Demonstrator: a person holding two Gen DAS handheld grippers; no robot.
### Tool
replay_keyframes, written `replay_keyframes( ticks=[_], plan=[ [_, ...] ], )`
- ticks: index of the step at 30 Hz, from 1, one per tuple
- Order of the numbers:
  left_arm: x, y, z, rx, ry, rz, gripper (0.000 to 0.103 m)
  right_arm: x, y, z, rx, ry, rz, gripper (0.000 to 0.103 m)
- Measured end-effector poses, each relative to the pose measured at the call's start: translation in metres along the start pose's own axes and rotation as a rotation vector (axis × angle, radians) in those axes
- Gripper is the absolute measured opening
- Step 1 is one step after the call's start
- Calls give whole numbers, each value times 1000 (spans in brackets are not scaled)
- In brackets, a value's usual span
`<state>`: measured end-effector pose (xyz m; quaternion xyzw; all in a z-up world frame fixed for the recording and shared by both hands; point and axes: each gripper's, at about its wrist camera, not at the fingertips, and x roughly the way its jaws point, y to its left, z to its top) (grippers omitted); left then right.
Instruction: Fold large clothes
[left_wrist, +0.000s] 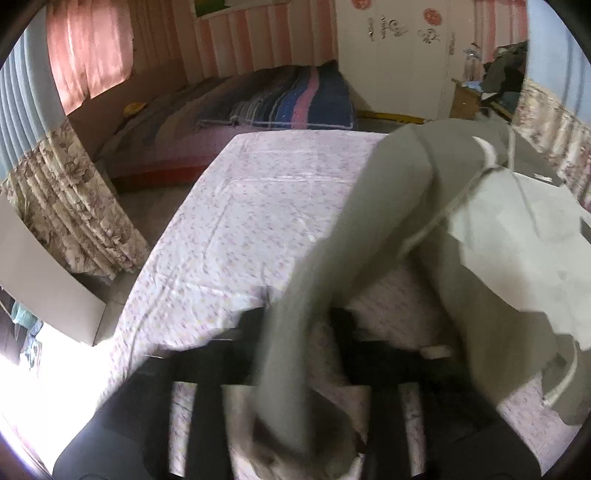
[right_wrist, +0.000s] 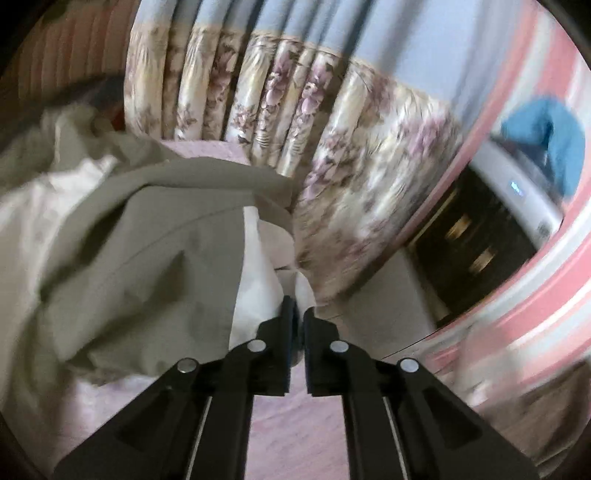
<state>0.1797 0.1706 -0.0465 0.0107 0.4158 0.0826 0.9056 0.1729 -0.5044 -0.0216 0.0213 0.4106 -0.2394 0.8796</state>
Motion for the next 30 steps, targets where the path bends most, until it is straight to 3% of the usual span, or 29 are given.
replay_keyframes(
  ticks=[1, 3, 6, 7, 9, 11, 12, 13, 17, 21, 27, 29, 30],
  plan=[
    [-9, -2, -5, 8, -26, 15, 81, -13, -2, -7, 52, -12, 59, 10],
    [-32, -13, -9, 33, -73, 18, 82, -29, 6, -20, 85, -37, 132, 16],
    [-59, -30, -10, 37, -108, -79, 93, -51, 23, -34, 54, -80, 182, 25],
    [-62, -36, -11, 40, -109, -122, 95, -53, 27, -35, 40, -84, 162, 50],
    [-61, -50, -13, 63, -106, -157, 95, -65, 28, -43, 3, -149, -26, 100],
    [-51, -62, -16, 99, -98, -146, 95, -74, 29, -46, -58, -192, -138, 100],
    [-45, -69, -17, 117, -88, -144, 95, -80, 29, -49, -66, -190, -121, 100],
    [-39, -74, -18, 130, -77, -157, 95, -87, 30, -52, -66, -190, -85, 100],
    [-30, -89, -26, 174, -62, -184, 95, -113, 60, -76, -114, -157, 213, 100],
    [-28, -105, -27, 189, -61, -242, 95, -115, 107, -102, -178, -68, 473, 100],
    [-20, -119, -38, 216, -45, -346, 96, -80, 141, -129, -156, 108, 592, 99],
    [-3, -122, -39, 190, -4, -368, 96, -72, 143, -137, -103, 169, 672, 92],
    [3, -124, -40, 187, 3, -370, 96, -70, 146, -139, -93, 185, 707, 80]
  ],
)
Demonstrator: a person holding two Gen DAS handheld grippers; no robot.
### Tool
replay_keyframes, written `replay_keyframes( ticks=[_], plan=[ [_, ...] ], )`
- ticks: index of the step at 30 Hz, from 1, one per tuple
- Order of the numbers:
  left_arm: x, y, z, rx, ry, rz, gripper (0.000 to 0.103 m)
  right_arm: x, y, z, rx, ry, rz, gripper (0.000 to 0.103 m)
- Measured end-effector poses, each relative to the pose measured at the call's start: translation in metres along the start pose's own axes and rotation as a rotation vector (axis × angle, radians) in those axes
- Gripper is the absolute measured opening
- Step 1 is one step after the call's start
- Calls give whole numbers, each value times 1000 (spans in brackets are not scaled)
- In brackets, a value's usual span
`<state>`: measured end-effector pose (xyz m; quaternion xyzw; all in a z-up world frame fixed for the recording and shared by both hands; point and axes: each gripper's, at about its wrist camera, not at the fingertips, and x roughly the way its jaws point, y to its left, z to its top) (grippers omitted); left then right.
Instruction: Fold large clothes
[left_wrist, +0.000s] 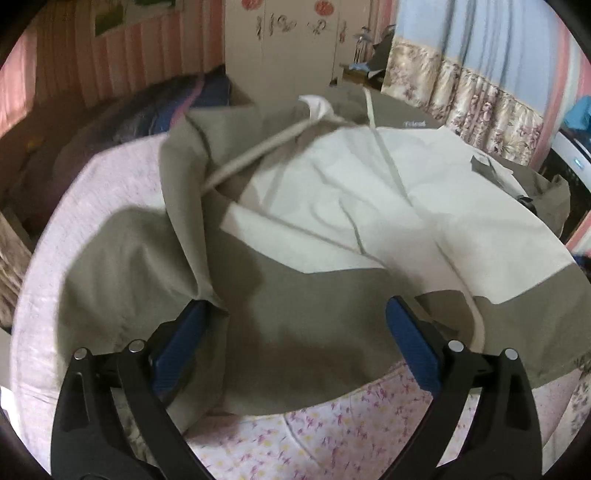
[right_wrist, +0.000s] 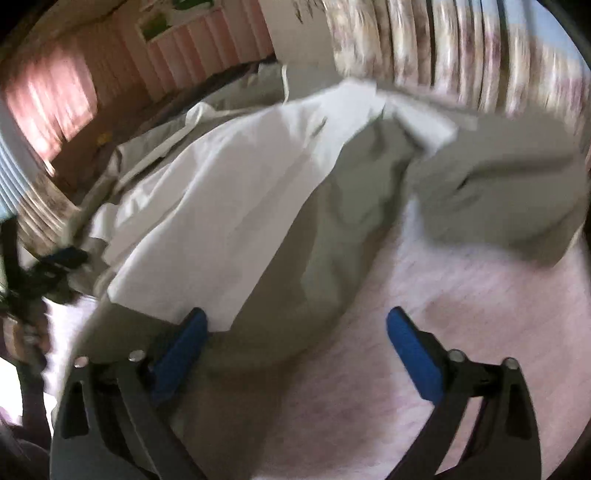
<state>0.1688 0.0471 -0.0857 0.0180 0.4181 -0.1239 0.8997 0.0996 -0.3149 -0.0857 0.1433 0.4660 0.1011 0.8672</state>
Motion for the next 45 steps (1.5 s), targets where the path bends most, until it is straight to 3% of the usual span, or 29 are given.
replay_keyframes(
  ticks=[1, 2, 3, 4, 5, 6, 8, 10, 12, 14, 17, 18, 19, 21, 24, 27, 28, 29, 33, 34, 35, 36, 37, 40, 42, 45],
  plan=[
    [4, -2, -1, 6, -1, 13, 93, 3, 4, -3, 1, 9, 47, 63],
    [6, -6, -1, 19, -3, 26, 88, 6, 9, -5, -5, 13, 70, 55],
    [8, -9, 0, 31, -6, 25, 71, 10, 12, -6, -12, 17, 104, 36],
    [8, -11, 1, 39, -5, -12, 29, 13, 14, -6, -19, 15, 122, 25],
    [10, -12, 2, 33, 11, -78, 5, 14, 16, -6, -27, 1, 133, 19],
    [13, -11, 3, 13, 31, -122, 0, 14, 16, -5, -28, -8, 151, 12],
    [12, -14, 3, 2, 43, -184, 0, 3, 13, -1, -13, -46, 202, 8],
    [0, -22, 1, 25, 19, -185, 0, -19, 11, 4, -19, -96, 231, 6],
    [-27, -31, -2, 50, -32, -211, 0, -35, 10, 9, -46, -135, 202, 5],
    [-44, -34, -4, 69, -63, -164, 0, -44, 8, 13, -71, -148, 161, 5],
    [-38, -23, -5, 38, -53, 2, 0, -40, 6, 14, -91, -140, 131, 5],
    [-32, -16, -6, 15, -38, 30, 18, -37, 6, 12, -97, -137, 125, 5],
    [-24, -7, -9, -19, -13, 37, 48, -35, 7, 11, -101, -134, 121, 5],
    [-15, 4, -13, -52, -17, 76, 76, -30, 5, 6, -89, -131, 123, 8],
    [-6, 8, -17, -59, -30, 183, 90, -24, 2, 5, -63, -129, 123, 11],
    [-10, 16, -15, -67, -69, 210, 100, -18, -5, 3, -31, -103, 137, 32],
    [-10, 18, -14, -68, -68, 196, 100, -16, -5, 0, -18, -90, 148, 42],
    [-6, 23, -13, -72, -47, 139, 100, -9, -5, -1, -8, -66, 165, 44],
    [17, 21, -14, -90, 10, -45, 95, 15, 7, -5, -16, -22, 194, 45],
    [21, 17, -12, -83, 7, -41, 91, 19, 9, -4, -19, -21, 205, 45],
    [26, 12, -9, -69, 0, -37, 85, 24, 11, -2, -22, -20, 216, 45],
    [29, 9, -7, -57, 0, -58, 57, 28, 12, 0, -20, -21, 227, 44],
    [32, 9, -5, -64, 9, -91, 26, 29, 12, 2, -24, -33, 240, 36],
    [30, 21, 0, -141, 38, -193, 7, 20, 16, 9, -60, -85, 252, 18],
    [11, 25, -4, -156, 8, -232, 4, 1, 18, 16, -77, -138, 264, 8],
    [-35, 27, -12, -150, -72, -281, 3, -35, 14, 26, -87, -230, 276, 6]
  ],
)
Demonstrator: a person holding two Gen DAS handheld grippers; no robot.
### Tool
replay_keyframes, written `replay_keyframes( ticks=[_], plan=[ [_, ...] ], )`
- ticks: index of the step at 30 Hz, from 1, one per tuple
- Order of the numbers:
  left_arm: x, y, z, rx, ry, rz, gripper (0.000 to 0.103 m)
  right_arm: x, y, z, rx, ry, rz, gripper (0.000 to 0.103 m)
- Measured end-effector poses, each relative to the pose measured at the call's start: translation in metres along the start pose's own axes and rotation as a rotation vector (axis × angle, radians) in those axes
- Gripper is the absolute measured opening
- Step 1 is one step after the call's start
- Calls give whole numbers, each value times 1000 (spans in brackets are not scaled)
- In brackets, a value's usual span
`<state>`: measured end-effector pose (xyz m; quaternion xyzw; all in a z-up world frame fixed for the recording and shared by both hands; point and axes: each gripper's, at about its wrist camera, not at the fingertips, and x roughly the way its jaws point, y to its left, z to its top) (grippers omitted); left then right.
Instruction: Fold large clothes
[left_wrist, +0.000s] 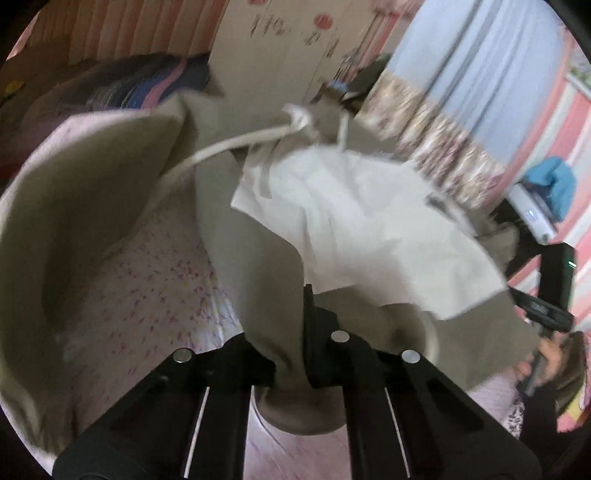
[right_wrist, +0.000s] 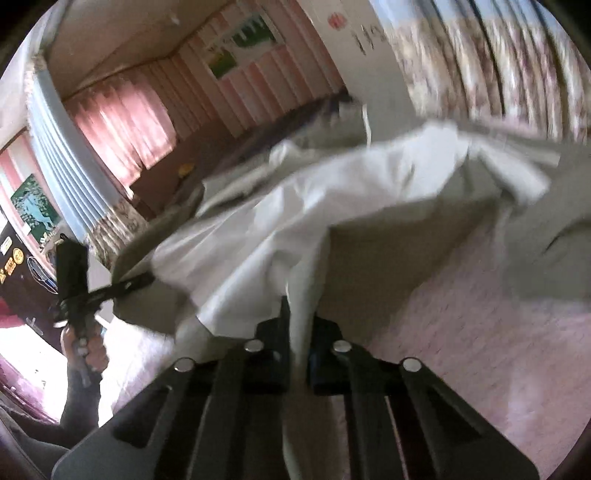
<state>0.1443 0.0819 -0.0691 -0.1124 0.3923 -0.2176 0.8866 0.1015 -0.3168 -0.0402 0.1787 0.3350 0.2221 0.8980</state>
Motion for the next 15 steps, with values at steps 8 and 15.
replay_keyframes(
  ticks=[8, 15],
  plan=[
    [-120, -47, -29, 16, -143, -106, 3, -94, -12, 19, -37, -151, -109, 5],
    [-91, -21, -84, -51, 66, -4, 12, -57, -37, -23, -169, 215, -395, 13]
  ],
)
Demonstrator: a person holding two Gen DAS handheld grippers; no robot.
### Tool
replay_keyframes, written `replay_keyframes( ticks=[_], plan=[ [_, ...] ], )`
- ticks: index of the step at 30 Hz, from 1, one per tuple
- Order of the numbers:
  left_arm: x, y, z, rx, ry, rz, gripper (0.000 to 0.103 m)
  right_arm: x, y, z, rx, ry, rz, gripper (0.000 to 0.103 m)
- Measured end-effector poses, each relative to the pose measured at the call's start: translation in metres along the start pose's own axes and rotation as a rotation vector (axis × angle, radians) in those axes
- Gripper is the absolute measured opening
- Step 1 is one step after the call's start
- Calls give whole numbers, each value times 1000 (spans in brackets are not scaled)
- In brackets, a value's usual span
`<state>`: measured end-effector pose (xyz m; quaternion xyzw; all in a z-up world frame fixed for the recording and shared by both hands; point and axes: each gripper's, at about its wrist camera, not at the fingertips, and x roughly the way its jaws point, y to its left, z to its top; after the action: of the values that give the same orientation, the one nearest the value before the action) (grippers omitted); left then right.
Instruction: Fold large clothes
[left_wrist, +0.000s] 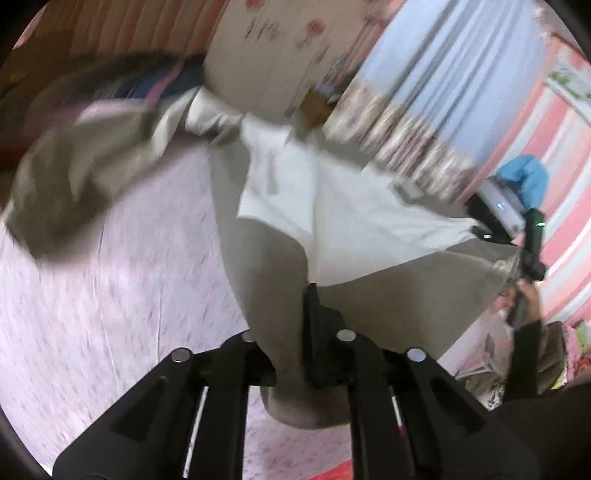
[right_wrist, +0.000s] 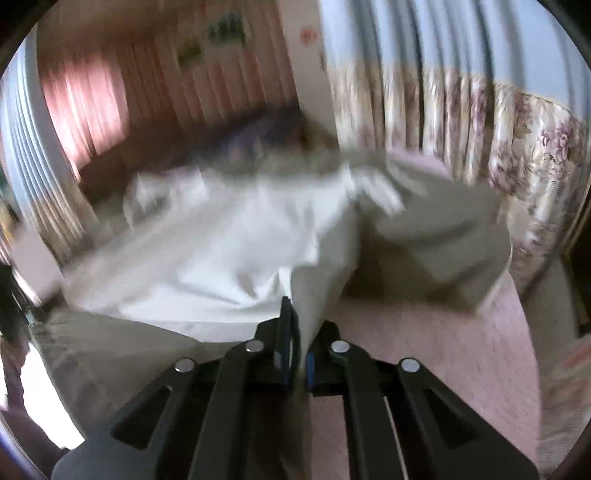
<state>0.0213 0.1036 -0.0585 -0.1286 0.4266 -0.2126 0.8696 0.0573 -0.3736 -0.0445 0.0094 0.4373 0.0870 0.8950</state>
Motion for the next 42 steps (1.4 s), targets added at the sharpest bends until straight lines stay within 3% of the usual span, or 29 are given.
replay_keyframes(
  ticks=[2, 3, 6, 7, 10, 12, 14, 17, 19, 21, 23, 24, 25, 27, 32, 35, 38, 42],
  plan=[
    [20, 10, -8, -10, 54, 59, 19, 14, 0, -7, -33, 77, -40, 23],
    [28, 17, -10, -24, 69, 78, 33, 12, -4, -7, -24, 77, -46, 34],
    [25, 32, -7, -71, 50, 157, 69, -20, -24, 8, 74, -39, -2, 71],
    [14, 38, -3, -88, 13, 188, 80, -35, -33, 18, 107, -98, 13, 76],
    [-11, 56, 10, -135, -88, 252, 99, -49, -41, 37, 139, -192, -38, 85],
    [-21, 77, 28, -180, -135, 293, 99, -39, -44, 57, 162, -230, -96, 85],
    [-21, 103, 44, -238, -163, 379, 99, -23, -43, 73, 186, -241, -78, 85],
    [-18, 139, 61, -315, -194, 589, 99, -2, -32, 88, 178, -242, -61, 85],
    [-11, 160, 71, -347, -199, 623, 99, 10, -20, 95, 159, -246, -53, 85],
    [-3, 177, 83, -368, -193, 596, 97, 23, -13, 104, 138, -237, -34, 85],
    [13, 194, 103, -355, -174, 548, 69, 33, 0, 114, 100, -229, -28, 85],
    [18, 200, 107, -350, -157, 517, 23, 38, 7, 119, 76, -224, -27, 85],
    [27, 211, 119, -358, -131, 468, 3, 42, 14, 124, 49, -221, -30, 85],
    [26, 223, 131, -350, -146, 441, 2, 48, 30, 133, -8, -222, -37, 85],
    [-23, 205, 179, -108, -283, 547, 2, 59, 59, 155, -151, -243, -122, 85],
    [-69, 231, 195, -79, -340, 644, 2, 71, 61, 164, -158, -230, -123, 85],
    [-84, 297, 193, -195, -258, 615, 7, 86, 59, 167, -162, -196, -130, 85],
    [-35, 350, 168, -286, -94, 620, 11, 102, 57, 170, -156, -173, -138, 85]
  ],
)
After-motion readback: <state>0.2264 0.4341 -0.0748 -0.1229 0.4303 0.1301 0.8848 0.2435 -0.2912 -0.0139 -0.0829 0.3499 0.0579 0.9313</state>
